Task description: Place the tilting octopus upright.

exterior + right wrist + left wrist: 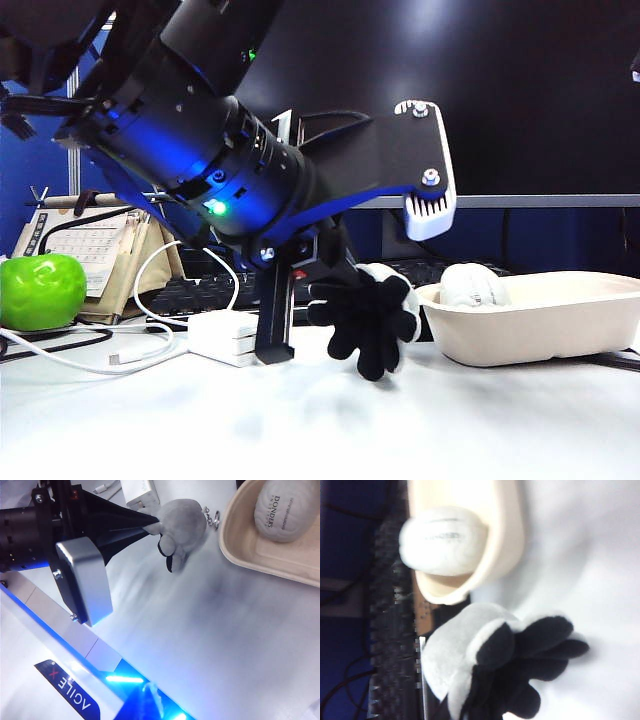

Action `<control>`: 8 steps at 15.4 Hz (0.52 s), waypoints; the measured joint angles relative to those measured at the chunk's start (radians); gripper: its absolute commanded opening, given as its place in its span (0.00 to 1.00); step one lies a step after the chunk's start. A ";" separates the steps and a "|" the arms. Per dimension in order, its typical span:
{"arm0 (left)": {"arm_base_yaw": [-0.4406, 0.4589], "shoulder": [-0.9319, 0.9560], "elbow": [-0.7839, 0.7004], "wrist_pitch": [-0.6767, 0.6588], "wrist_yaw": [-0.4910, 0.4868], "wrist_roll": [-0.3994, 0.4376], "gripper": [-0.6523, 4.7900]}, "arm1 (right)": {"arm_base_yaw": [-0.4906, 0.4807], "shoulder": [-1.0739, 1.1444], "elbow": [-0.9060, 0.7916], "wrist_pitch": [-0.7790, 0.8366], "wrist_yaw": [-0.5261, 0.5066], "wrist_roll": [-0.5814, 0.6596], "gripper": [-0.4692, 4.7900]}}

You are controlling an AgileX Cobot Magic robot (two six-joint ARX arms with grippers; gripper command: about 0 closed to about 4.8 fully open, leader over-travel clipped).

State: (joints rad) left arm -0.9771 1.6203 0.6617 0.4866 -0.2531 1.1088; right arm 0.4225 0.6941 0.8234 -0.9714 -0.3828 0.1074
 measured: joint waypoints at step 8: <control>0.000 0.000 0.000 -0.014 0.008 -0.022 0.11 | 0.000 0.000 0.000 0.000 0.000 0.000 0.09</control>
State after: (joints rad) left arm -0.9771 1.6203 0.6617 0.4721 -0.2455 1.0866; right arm 0.4225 0.6941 0.8234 -0.9714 -0.3828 0.1074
